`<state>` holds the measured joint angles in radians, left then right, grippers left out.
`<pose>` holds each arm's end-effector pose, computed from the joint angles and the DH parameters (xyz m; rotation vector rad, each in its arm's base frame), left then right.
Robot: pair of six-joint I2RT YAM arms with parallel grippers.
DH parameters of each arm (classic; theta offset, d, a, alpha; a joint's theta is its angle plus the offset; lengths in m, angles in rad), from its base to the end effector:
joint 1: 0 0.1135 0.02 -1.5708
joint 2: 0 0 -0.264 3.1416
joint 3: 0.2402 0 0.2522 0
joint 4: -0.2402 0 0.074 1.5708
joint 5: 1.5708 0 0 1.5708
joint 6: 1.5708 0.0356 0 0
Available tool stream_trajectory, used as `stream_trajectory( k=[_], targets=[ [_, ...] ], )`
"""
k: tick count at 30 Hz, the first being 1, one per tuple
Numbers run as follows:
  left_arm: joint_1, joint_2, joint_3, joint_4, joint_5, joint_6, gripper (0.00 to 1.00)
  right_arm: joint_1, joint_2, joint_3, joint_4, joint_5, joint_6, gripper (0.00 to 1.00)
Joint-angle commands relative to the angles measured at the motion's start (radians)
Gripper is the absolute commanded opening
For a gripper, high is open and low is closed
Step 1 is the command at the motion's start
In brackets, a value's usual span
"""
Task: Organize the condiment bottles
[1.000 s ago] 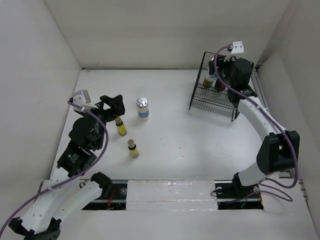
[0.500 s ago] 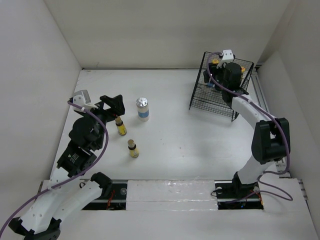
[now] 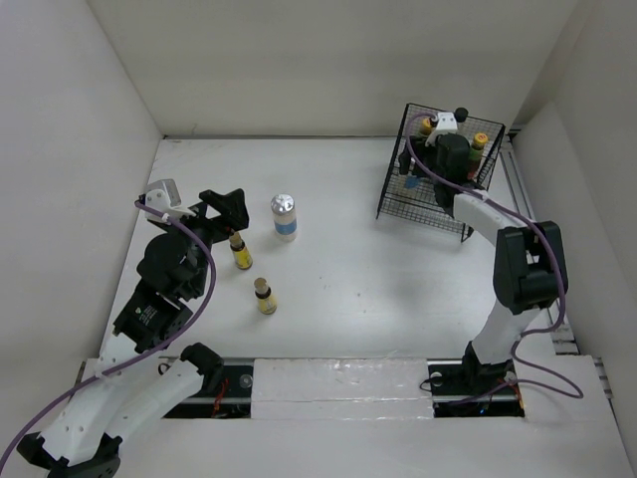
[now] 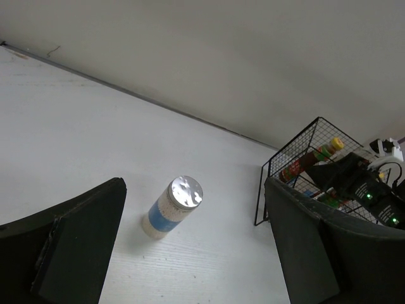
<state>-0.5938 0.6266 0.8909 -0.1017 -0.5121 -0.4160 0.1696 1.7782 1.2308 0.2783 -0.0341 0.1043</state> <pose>0.1180 -0.0586 0.4072 -0.3016 1.4142 -0.4704 0.4142 0.0722 0.2664 -0.0842 1.8436 0.2230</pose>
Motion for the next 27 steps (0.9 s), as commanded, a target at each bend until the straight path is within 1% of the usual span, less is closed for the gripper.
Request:
stream_trajectory(
  k=[1,3,6,8,9,11,12,14,15,16,17,18,19,20,21,23,24,26,27],
  targets=[
    [0.005,0.001,0.008,0.031,0.006,0.006,0.87,0.004,-0.034,0.002,0.091,0.000,0.025,0.80],
    [0.005,0.001,0.008,0.031,0.006,0.006,0.87,0.004,-0.075,0.012,0.078,0.000,0.025,0.87],
    [0.005,0.010,0.008,0.031,0.006,0.006,0.87,0.015,-0.127,0.012,0.055,0.020,0.025,0.91],
    [0.005,0.010,0.008,0.031,0.006,0.006,0.87,0.027,-0.178,0.012,0.045,0.020,0.014,0.93],
    [0.005,0.010,0.008,0.031,0.006,0.006,0.87,0.053,-0.195,0.012,0.045,0.032,0.014,0.93],
    [0.005,0.010,0.008,0.031,0.006,0.006,0.87,0.077,-0.232,-0.007,0.045,0.033,-0.012,0.91],
    [0.005,0.010,0.008,0.031,0.006,0.006,0.87,0.109,-0.232,-0.007,0.045,0.020,-0.012,0.89],
    [0.005,0.010,0.008,0.031,0.006,0.006,0.87,0.148,-0.221,-0.007,0.045,-0.039,-0.021,0.65],
    [0.005,0.010,0.008,0.031,0.006,0.006,0.87,0.171,-0.206,-0.007,0.056,-0.137,-0.021,0.55],
    [0.005,0.010,0.008,0.031,0.006,0.006,0.87,0.227,-0.185,-0.007,0.056,-0.188,-0.021,0.47],
    [0.005,0.010,0.008,0.031,0.006,0.006,0.87,0.258,-0.131,-0.007,0.056,-0.232,-0.034,0.43],
    [0.005,0.010,0.008,0.031,0.006,0.006,0.87,0.290,-0.103,-0.007,0.073,-0.272,-0.052,0.43],
    [0.005,0.010,0.008,0.031,0.006,0.006,0.87,0.353,-0.076,0.002,0.073,-0.338,-0.066,0.48],
    [0.005,0.010,0.008,0.031,0.006,0.006,0.87,0.381,-0.050,0.013,0.084,-0.352,-0.078,0.63],
    [0.005,0.001,0.008,0.031,0.006,0.006,0.87,0.408,-0.004,0.013,0.084,-0.363,-0.098,0.72],
    [0.005,0.001,0.008,0.040,0.006,0.006,0.87,0.467,0.030,0.036,0.070,-0.417,-0.132,0.84],
    [0.005,0.001,0.008,0.040,0.006,0.006,0.87,0.482,0.055,0.036,0.070,-0.417,-0.146,0.93],
    [0.005,0.001,0.008,0.030,0.006,0.006,0.87,0.505,0.079,0.064,0.030,-0.437,-0.192,0.99],
    [0.005,0.001,0.008,0.030,0.015,0.006,0.87,0.521,0.093,0.093,0.016,-0.437,-0.205,0.99]
  ],
)
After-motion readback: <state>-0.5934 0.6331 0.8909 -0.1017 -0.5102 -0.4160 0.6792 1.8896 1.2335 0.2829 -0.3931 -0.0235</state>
